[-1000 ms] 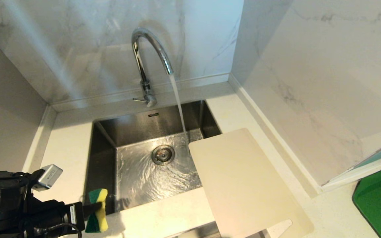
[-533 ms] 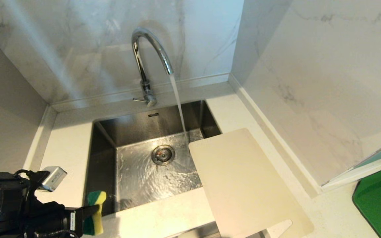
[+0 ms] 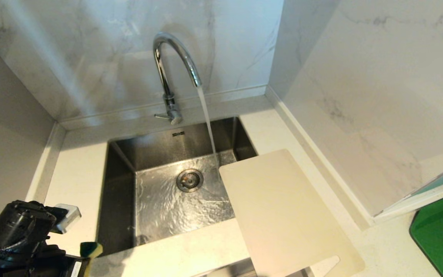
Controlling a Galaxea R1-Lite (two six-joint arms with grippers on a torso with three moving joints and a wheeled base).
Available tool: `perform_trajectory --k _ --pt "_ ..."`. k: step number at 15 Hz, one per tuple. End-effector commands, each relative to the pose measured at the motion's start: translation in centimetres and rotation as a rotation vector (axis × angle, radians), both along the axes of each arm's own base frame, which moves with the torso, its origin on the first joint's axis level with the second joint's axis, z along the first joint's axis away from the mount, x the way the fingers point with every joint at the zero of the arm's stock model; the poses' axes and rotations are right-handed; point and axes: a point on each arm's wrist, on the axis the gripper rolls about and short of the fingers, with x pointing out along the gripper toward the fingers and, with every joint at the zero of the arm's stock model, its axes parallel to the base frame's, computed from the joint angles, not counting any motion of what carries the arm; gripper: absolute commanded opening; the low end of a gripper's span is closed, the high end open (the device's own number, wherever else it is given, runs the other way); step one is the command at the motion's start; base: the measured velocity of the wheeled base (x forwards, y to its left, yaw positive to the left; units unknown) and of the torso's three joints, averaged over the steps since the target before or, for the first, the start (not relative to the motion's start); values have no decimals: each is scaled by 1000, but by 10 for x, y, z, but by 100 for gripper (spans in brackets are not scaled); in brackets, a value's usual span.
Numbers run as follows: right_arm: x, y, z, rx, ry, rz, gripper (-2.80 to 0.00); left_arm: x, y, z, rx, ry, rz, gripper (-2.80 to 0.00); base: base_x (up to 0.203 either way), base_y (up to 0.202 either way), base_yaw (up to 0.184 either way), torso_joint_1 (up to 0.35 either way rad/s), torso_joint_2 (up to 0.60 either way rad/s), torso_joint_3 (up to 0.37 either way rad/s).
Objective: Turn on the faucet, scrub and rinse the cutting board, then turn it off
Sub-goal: Put down the cleaning cloth
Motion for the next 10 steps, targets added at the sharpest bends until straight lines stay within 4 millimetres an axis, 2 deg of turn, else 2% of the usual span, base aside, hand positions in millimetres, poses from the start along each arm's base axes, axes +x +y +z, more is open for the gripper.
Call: perform_trajectory --k 1,10 --pt "0 0 0 0 0 0 -280 11 11 -4 34 22 66 -280 0 0 0 0 0 0" --pt "0 0 0 1 0 1 -280 29 50 -20 71 119 217 -280 0 0 0 0 0 0"
